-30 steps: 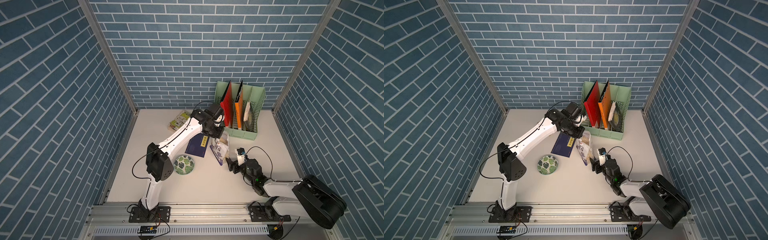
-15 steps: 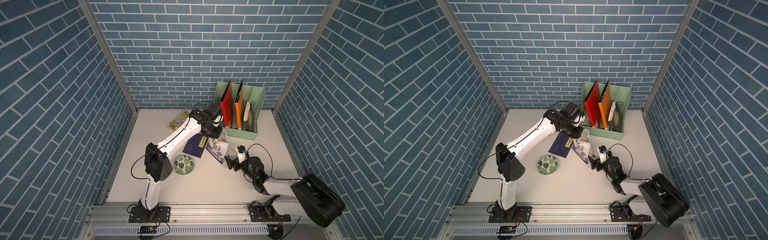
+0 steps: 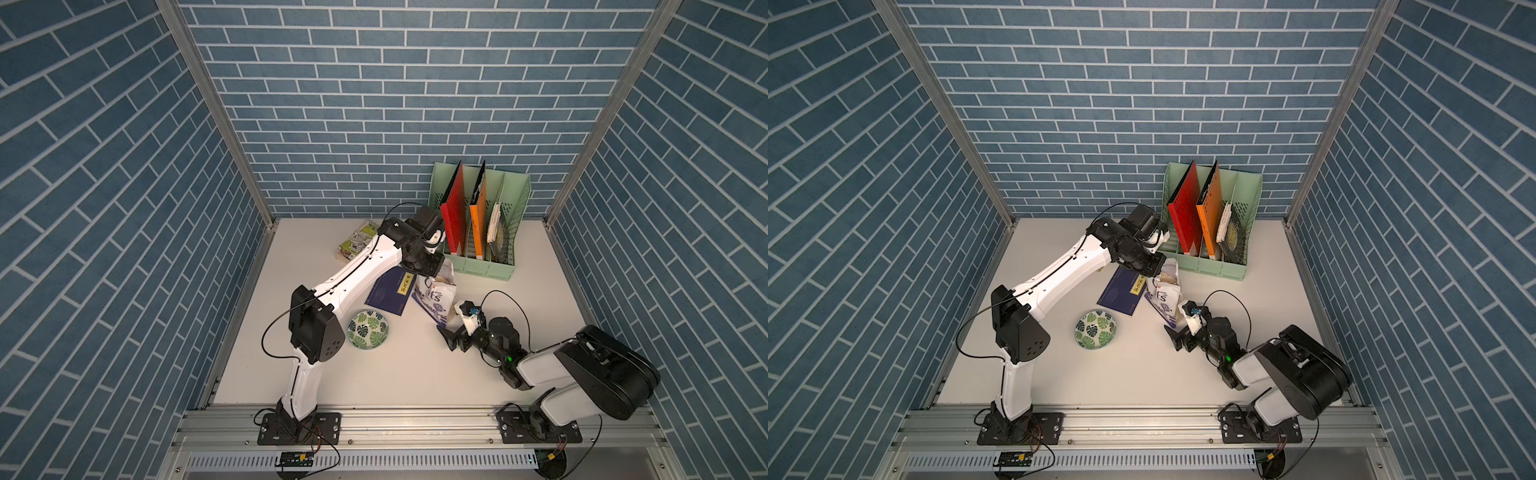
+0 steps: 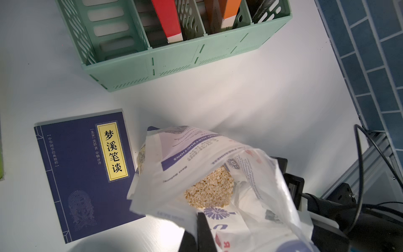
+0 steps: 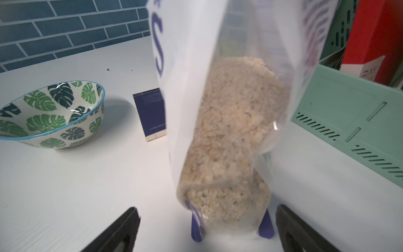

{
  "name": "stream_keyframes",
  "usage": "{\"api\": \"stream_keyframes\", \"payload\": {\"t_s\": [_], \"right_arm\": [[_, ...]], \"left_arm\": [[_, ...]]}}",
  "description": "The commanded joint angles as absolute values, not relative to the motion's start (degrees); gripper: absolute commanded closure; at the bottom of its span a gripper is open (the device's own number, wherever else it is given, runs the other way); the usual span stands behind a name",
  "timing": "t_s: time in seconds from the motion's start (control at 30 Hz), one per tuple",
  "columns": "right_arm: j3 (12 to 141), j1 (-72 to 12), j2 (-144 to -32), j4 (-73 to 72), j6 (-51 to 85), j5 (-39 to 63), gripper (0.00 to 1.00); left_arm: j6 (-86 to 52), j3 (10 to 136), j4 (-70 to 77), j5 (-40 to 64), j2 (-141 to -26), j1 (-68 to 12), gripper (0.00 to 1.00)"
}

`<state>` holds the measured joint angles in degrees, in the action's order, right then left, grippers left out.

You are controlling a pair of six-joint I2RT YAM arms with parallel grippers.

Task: Pour the oats into the breakfast bowl
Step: Pick up the oats bag from the center of the board.

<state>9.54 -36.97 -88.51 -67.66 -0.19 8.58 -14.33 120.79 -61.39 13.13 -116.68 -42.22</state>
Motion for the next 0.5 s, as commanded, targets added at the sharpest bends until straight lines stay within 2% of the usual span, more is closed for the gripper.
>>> {"api": "stream_keyframes", "payload": {"t_s": [0.0, 0.3, 0.47], "right_arm": [[12.6, -37.1, -92.2, -76.0, -2.5, 6.9, 0.0], [15.2, -37.0, -102.7, -84.4, -2.2, 7.5, 0.02], [16.4, -36.9, -108.0, -88.5, -0.2, 9.4, 0.1]], "left_arm": [[-13.4, 119.8, -63.0, 14.2, -113.4, -42.1, 1.0], [-12.2, 116.2, -63.3, 15.2, -112.1, -42.0, 1.0], [-11.8, 115.8, -63.2, 16.0, -112.3, -42.0, 1.0]]}}
